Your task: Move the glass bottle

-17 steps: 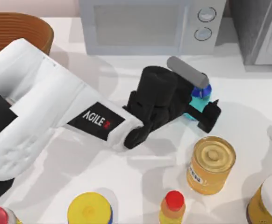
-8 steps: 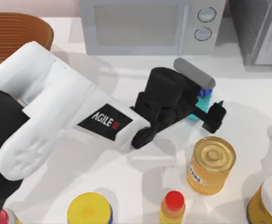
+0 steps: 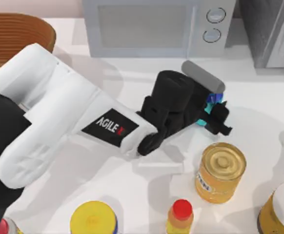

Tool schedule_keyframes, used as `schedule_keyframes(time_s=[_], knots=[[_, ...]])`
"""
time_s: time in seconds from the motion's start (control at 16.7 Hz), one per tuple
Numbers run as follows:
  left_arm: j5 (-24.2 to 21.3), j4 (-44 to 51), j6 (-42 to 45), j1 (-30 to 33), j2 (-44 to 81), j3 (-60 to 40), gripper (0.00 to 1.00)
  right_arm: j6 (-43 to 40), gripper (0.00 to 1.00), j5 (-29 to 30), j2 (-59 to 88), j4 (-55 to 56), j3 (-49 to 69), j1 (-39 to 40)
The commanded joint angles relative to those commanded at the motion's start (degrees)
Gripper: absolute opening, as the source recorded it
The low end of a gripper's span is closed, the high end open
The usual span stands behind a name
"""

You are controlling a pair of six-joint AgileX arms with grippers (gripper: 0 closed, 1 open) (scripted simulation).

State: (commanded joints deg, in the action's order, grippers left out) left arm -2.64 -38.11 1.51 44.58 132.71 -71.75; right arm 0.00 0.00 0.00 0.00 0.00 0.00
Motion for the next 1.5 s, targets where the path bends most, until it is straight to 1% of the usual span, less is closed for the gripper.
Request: schedule_keyframes(time_s=[0.18,0.24,0.78,0.9,1.02,1.14,1.38,1.5], knots=[[0.00,0.00,0.00,0.00,0.00,0.00,0.02,0.00,1.00,0.00,0.00,0.00,0.00,0.00],[0.00,0.00,0.00,0.00,0.00,0.00,0.00,0.00,1.00,0.00,0.00,0.00,0.00,0.00],[0.15,-0.07,-0.03,-0.27,-0.20,0.16,0.00,0.00,1.00,0.00,0.00,0.00,0.00,0.00],[1.73,-0.71,-1.57,-2.04,-2.13,1.97,0.00,0.00,1.00,0.00,0.00,0.00,0.00,0.00],[4.54,-1.43,-2.83,-5.06,-6.35,6.11,0.00,0.00,1.00,0.00,0.00,0.00,0.00,0.00],[7.75,-2.24,-3.43,-8.17,-12.09,12.61,0.00,0.00,1.00,0.00,0.00,0.00,0.00,0.00],[11.94,-3.36,-5.80,-12.53,-25.32,30.97,0.00,0.00,1.00,0.00,0.00,0.00,0.00,0.00],[15.43,-3.74,-6.86,-16.12,-31.95,38.53,0.00,0.00,1.00,0.00,0.00,0.00,0.00,0.00]])
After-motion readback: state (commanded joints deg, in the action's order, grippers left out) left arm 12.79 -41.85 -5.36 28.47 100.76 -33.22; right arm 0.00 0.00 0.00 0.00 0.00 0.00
